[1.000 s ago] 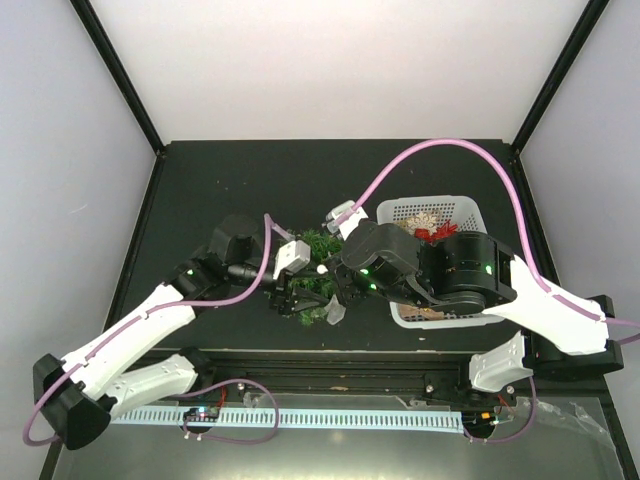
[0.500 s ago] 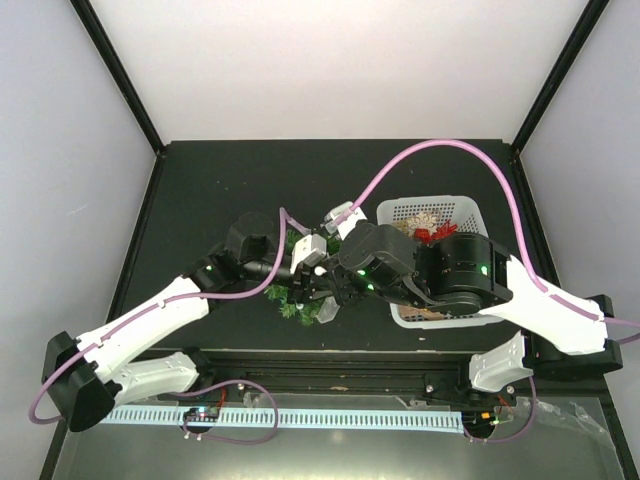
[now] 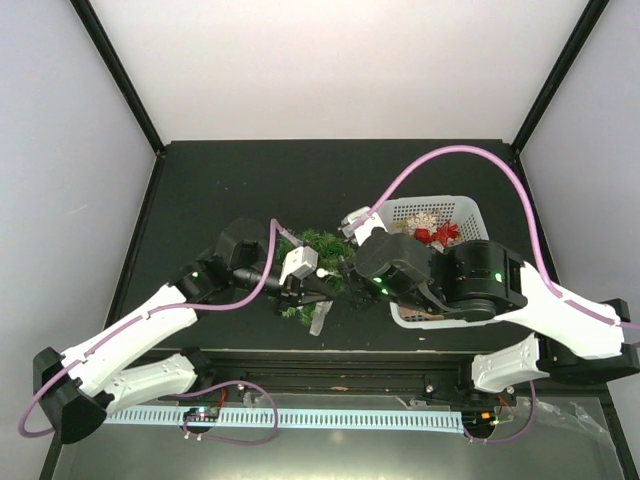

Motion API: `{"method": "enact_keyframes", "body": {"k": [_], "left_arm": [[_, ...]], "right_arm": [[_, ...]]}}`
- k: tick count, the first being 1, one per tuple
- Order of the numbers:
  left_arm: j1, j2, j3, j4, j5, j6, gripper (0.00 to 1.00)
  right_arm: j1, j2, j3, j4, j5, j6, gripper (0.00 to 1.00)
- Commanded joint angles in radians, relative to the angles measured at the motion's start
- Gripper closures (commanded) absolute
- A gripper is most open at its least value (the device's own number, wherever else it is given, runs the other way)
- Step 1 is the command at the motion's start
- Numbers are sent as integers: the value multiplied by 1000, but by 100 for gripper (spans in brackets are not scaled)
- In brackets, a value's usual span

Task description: Decorate the small christmas tree

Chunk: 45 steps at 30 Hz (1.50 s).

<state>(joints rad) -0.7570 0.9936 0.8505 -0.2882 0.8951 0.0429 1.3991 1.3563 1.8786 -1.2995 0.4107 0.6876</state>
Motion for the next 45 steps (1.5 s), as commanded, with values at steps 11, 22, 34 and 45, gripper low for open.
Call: {"method": "enact_keyframes", "body": {"k": [11,22,34,45], "left_arm": [[-5,-52,90,-239,57,156,98],[-5,-32,273,-627,109,429,98],[-46,234,407,-1193,-135,906,98],[-101,251,353,-1249,-453,934,98]], "right_arm": [[5,-133,-141,84,-11,29,47],[-65,-204,-210,52,110,90,41],[-140,-265,-351,139,91,112,40],[-149,-306,-410,175,92,140,40]]}}
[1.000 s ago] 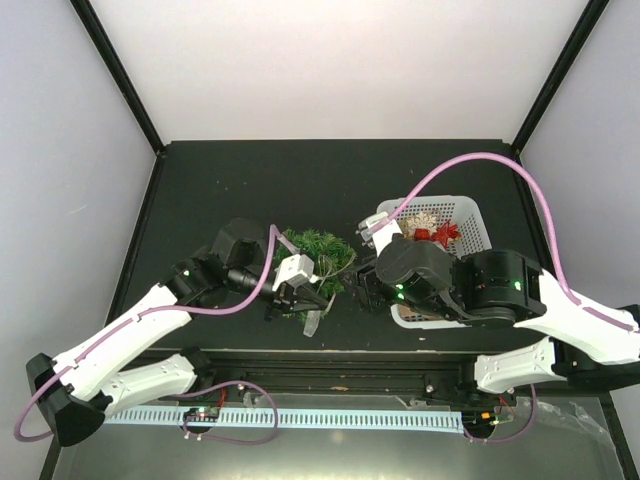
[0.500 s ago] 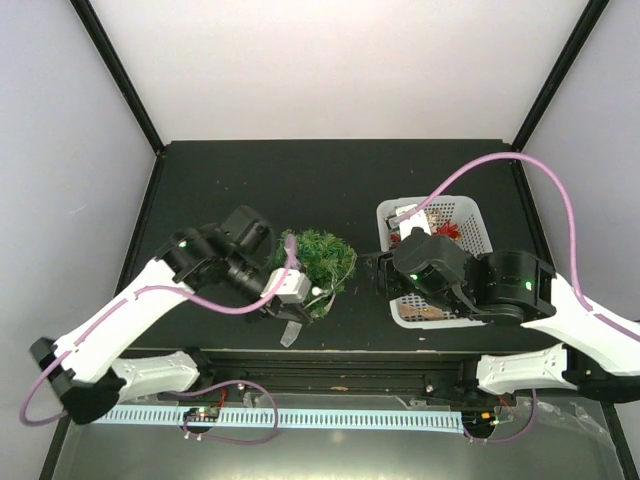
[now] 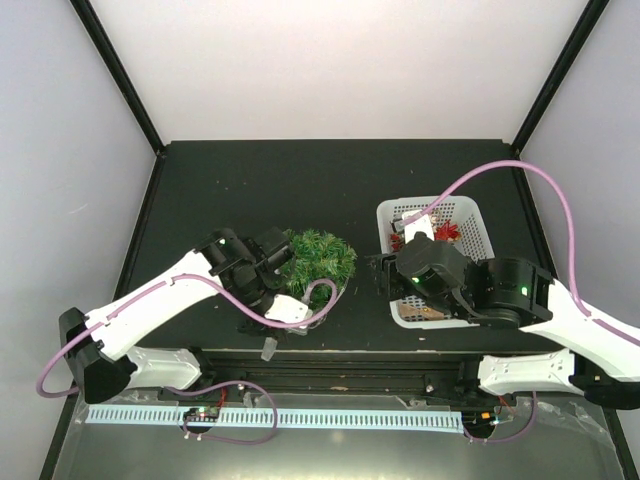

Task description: Decorate the small christmas tree

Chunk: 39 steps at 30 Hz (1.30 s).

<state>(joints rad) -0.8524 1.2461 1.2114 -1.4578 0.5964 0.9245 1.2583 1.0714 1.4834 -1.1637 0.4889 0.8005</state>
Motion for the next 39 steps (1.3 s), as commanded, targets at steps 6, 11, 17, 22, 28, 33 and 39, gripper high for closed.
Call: {"method": "enact_keyframes", "body": {"k": [6,11,17,22,28,33,39], "left_arm": [[28,-117,-3,-67,-235,71,98],[122,-163,55,-95,-221,102,99],[189,-210,118,-96,-189,120,99],[226,-229,152,-97,-181,123,98],[318,-247,175,-99,-233,163,98],[412,-222,216,-94,-269,230,98],[508,-129,362,-76,-260,260,98]], "right_arm": [[-9,-15,-23,60,7,16,41],[-12,-2,-23,81,-9,-2,41],[-24,15,-18,99,-30,-28,41],[-33,30,-3,100,-39,-42,41],[-35,32,-6,104,-42,-42,41],[-36,30,-15,119,-49,-42,41],[-38,38,-14,130,-59,-48,41]]}}
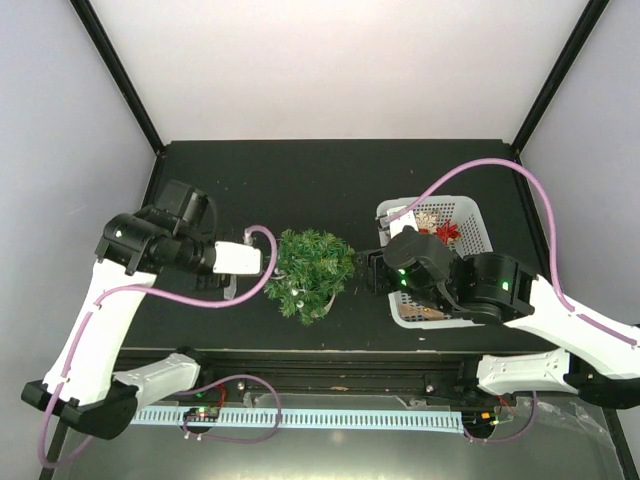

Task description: Decorate the small christmas tree

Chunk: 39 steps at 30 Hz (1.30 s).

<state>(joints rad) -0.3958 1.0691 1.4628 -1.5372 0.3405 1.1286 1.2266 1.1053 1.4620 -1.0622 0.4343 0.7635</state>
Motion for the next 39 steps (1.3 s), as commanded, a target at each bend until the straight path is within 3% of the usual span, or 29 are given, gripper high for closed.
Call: {"method": "enact_keyframes", "body": {"k": [1,7,18,27,34,39], "left_arm": [[63,62,134,8,-2,63,99],[94,141,239,29,22,68,98],[95,186,250,179,-1,73,98],[95,184,140,542,-60,38,98],[89,126,-47,809,42,16,98],[83,102,-171,1033,40,-94,98]], "right_arm": [[-8,6,8,30,-6,-13,41],[-17,11,9,36,-15,-22,41],[-38,10,-4,45,-34,-32,41],[-44,1,-30,61,-45,-30,41],[-51,-13,-50,71,-49,-27,41],[-53,-27,-72,83,-56,-21,41]]}}
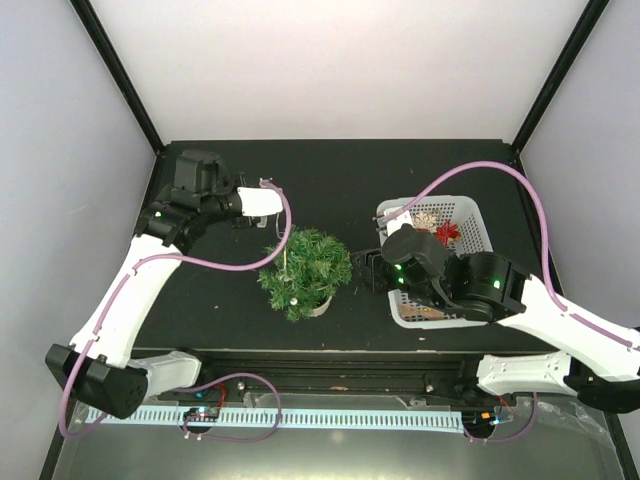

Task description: Decorate the small christmas tree

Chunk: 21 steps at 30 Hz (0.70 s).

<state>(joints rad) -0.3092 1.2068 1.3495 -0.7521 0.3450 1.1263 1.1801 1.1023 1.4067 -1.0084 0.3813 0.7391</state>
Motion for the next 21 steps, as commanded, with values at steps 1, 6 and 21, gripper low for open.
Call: {"method": "enact_keyframes", "body": {"k": [1,6,21], "left_arm": [[-4,-42,-90,292,39,-106,98],[-5,-73,-206,511,79,-157,98],[-8,-12,-260,746,348,-615,98]], "right_arm": [[-7,-26,-20,31,-6,5,41],[-8,-29,-34,37,-9,8,41],[-30,-13,-57,85,-31,-9,41]]}}
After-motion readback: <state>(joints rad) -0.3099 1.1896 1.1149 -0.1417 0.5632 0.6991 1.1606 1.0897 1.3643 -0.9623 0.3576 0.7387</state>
